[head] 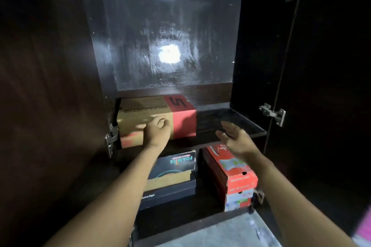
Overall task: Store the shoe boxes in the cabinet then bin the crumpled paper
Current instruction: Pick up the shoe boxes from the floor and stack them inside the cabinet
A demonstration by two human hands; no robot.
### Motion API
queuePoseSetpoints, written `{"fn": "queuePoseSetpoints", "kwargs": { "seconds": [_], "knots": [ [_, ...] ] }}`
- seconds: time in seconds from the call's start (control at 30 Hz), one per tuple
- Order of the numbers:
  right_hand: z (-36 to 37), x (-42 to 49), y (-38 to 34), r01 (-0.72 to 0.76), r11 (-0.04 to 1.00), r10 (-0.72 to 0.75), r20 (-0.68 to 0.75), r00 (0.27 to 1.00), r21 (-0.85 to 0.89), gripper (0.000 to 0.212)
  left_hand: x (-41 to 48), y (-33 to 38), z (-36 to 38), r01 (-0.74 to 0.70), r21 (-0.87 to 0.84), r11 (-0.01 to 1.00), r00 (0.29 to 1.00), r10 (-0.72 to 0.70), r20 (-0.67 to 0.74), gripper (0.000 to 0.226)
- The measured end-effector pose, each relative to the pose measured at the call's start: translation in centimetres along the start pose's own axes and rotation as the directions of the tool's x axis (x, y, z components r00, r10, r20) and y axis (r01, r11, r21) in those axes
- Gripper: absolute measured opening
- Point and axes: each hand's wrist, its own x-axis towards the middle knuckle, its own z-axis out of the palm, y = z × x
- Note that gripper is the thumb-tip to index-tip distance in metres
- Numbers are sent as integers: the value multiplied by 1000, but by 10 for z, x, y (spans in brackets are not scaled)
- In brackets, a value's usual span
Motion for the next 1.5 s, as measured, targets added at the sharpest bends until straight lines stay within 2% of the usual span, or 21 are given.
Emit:
{"fn": "queuePoseSetpoints", "kwargs": {
  "seconds": [0.03,0.17,0.27,0.4,0.5,0.63,0.83,0.97,1.03,1.1,1.23,1.27,1.3,1.37,1.43,1.5],
  "knots": [
    [-8,-20,-2,3,1000,-3,-13,1000,-23,54,-17,9,1,-20,-48,999,997,24,78,13],
    [-45,-114,0,-35,985,22,-75,997,-168,55,-101,26,4,-142,-102,985,934,168,316,20],
    [-67,-191,8,-97,970,68,-137,988,-221,58,-165,24,6,-201,-84,976,856,217,469,18],
    [-94,-278,18,-199,937,131,-239,962,-287,52,-235,24,13,-280,-7,960,733,219,644,21],
    [-114,-327,31,-284,902,176,-323,930,-326,50,-282,27,31,-296,-27,955,638,219,738,19],
    [-131,-383,66,-389,875,255,-407,877,-289,49,-345,22,67,-276,-45,960,486,179,855,24],
    [-136,-459,145,-516,782,334,-463,821,-351,50,-439,-41,135,-250,-16,968,283,89,955,25],
    [-137,-509,181,-610,701,399,-507,764,-368,49,-498,-73,162,-335,10,942,169,50,984,47],
    [-138,-536,189,-671,651,444,-539,716,-355,50,-520,-86,166,-356,45,933,143,7,990,59],
    [-137,-562,195,-740,587,504,-567,652,-328,51,-539,-105,165,-386,120,915,167,-59,984,69],
    [-124,-614,204,-858,425,567,-653,502,-290,60,-565,-143,149,-479,370,796,404,-174,898,72],
    [-120,-627,207,-880,378,564,-683,465,-287,66,-566,-150,146,-464,394,793,430,-187,883,75],
    [-117,-638,210,-900,336,569,-702,429,-277,74,-563,-159,145,-437,392,810,425,-198,883,80],
    [-114,-654,215,-932,281,624,-694,359,-229,90,-554,-173,146,-386,356,851,355,-219,909,88],
    [-116,-661,218,-941,298,667,-670,326,-161,107,-544,-188,154,-349,294,890,286,-197,938,91],
    [-118,-663,221,-934,337,670,-667,325,-116,120,-533,-219,173,-344,240,908,233,-165,958,92]
  ]
}}
